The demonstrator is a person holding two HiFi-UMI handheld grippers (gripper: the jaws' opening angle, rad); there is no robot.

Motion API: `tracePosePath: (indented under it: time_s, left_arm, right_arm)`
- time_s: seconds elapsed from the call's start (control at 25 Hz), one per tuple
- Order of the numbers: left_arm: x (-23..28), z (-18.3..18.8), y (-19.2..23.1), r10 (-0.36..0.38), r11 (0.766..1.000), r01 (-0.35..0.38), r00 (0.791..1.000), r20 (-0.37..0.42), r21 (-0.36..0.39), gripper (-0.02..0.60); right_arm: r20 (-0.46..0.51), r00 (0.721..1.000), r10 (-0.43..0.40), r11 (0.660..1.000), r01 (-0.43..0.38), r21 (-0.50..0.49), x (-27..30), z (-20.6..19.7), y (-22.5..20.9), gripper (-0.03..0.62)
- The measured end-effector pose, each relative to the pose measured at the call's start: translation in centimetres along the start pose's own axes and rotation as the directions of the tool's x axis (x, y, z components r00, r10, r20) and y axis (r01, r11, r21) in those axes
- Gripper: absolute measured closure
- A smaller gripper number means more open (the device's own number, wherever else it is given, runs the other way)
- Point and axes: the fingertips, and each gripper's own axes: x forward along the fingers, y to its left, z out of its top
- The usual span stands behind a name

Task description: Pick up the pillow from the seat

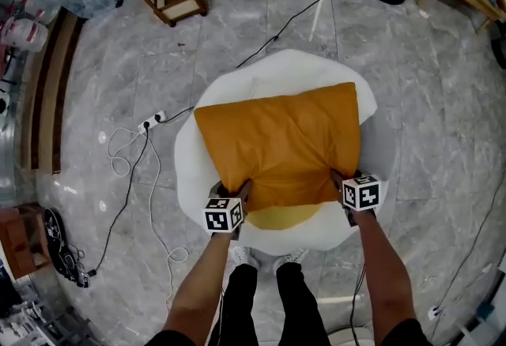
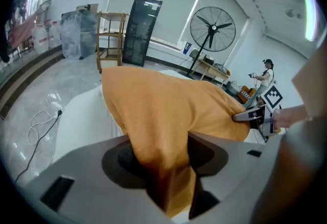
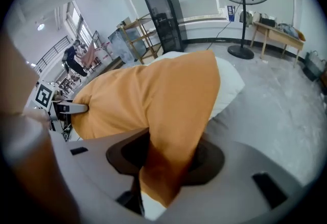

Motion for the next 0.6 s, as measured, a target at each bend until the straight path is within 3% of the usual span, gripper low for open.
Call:
tracePosePath:
  time_s: [0.16,0.4,0.6]
  left_arm:
    - [-5.9,4.1,-1.4,0.009,1.000,-0.010,0.997,0.079,0.019,0.342]
    - [-15.5,9.0,-3.5,0.006,1.000,-0.002,0.987,0.161,-0.021,0.350]
    - [-23.2,12.8,-5.8,0.003,0.999,-0.013,0.969,0.246,0.038,0.353]
  right_arm:
    - [0.098,0.995,-0.013,1.000,0.014,-0.005,-6.0,3.3,2.9,0.422]
    - [0.248,0.969,-0.020,1.000,0.023,-0.009,-16.0,7.2,8.0,0.425]
    - [0.355,0.934,-0.034,0.998,0.051,-0.040,-23.7,9.6,11.7,0.430]
